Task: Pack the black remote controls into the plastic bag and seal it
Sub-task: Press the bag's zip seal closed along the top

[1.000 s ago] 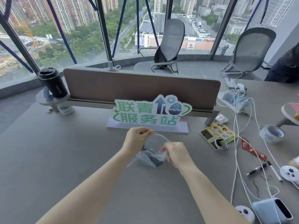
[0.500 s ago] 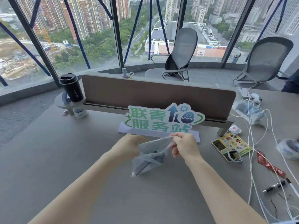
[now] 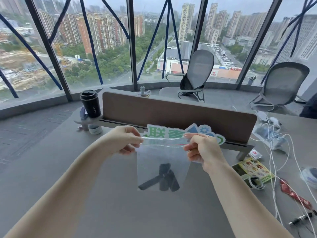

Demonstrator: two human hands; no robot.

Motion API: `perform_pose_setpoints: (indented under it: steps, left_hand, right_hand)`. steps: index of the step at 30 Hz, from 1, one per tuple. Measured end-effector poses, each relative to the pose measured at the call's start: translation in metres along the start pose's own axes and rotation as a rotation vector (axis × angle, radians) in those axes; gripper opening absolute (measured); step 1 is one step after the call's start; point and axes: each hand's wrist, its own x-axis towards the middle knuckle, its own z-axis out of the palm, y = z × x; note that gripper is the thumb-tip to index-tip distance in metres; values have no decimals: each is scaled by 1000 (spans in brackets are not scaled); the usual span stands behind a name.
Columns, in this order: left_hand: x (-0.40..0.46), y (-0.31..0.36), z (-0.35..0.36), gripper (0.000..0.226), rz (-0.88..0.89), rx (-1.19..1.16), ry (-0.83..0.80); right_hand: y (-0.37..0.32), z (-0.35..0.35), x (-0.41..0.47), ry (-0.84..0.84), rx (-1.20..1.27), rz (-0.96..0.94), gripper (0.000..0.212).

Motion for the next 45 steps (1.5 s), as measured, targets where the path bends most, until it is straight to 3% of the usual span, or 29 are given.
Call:
perform_pose_setpoints:
  steps: [5,11,15,18,22,26,29,34,45]
  left_hand:
    - [-11,-5,-14,24,155,-295,-77]
    - [-4,-10,-6,14,370,-276,223]
    - [-5,7,8,10,544,-91,312]
    - [-8,20,21,9,543,52,284]
    - [-12,22,22,11,526,93,250]
    - [-18,16,8,8,532,118,224]
    - [-22,11,-2,10,523,116,192]
    - [-29,6,-11,21,509,104,180]
    - [-26,9,-1,15,550,190,273]
  right_hand:
    - [-14,9,-11,-98,182,9,37]
    - [-29,13,-19,-79,227,-85,28]
    - [-31,7,-23,232,-320,-580,16]
    - [-29,28,-31,108,-703,-804,21]
    - [-16,50,-25,-33,-845,-785,13]
    - [-11,62,-24,-86,-779,-762,7]
    - [-14,72,-26,-162,-715,-709,21]
    - [-15,79,-28,-246,-692,-684,10]
    - [-25,81,-33,-240,-745,-732,12]
